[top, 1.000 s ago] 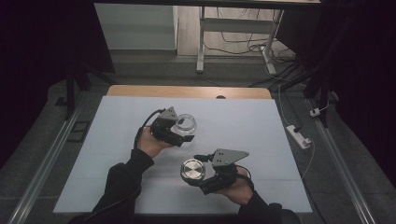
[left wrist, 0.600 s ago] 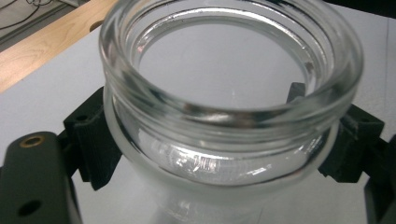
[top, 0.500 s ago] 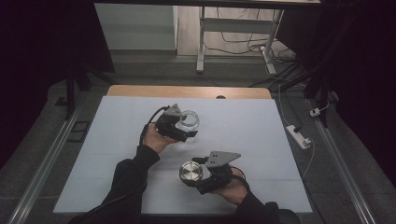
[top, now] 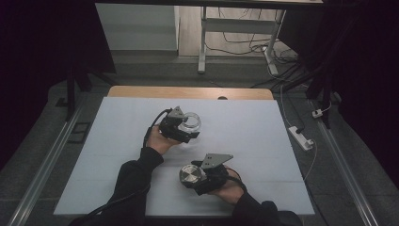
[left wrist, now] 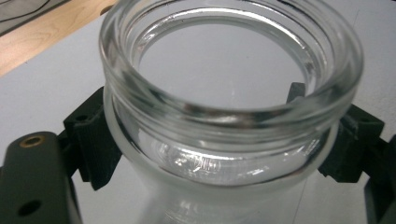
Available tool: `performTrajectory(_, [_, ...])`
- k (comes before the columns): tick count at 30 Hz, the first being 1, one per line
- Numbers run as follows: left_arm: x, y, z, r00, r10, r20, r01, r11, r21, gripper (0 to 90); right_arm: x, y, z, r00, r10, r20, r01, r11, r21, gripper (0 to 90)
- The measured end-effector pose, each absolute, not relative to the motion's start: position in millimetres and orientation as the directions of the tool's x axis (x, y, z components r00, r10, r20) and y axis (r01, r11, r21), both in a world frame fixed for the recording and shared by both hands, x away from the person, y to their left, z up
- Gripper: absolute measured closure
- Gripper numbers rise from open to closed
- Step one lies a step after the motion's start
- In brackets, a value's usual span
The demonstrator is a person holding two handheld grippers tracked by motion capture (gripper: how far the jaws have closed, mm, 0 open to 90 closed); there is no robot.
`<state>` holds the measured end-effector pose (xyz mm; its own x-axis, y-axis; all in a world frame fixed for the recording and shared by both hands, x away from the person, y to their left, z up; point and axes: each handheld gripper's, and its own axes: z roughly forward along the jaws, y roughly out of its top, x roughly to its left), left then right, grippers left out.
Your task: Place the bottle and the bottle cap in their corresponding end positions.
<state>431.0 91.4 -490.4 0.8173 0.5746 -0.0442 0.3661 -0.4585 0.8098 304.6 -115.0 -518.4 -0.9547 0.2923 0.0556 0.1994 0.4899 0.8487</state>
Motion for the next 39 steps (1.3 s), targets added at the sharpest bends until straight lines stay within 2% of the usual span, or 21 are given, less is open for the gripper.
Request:
performTrajectory(23, [436,89,-510,0.787,0.615,-0.047,0.41,-0.464,0.785,15.6,311,-103,-537,-0.951,0.305,0.04,0.216,0.571,0.792,19.8])
performTrajectory(36, [433,93,-516,0.799,0.6,-0.028,0.386,-0.478,0.789,15.2,309,-97,-539,-0.949,0.314,-0.012,0.205,0.649,0.733,18.3])
performTrajectory(39, [433,93,-516,0.798,0.603,-0.023,0.386,-0.481,0.787,15.0,311,-98,-540,-0.945,0.325,0.024,0.241,0.648,0.722,17.5])
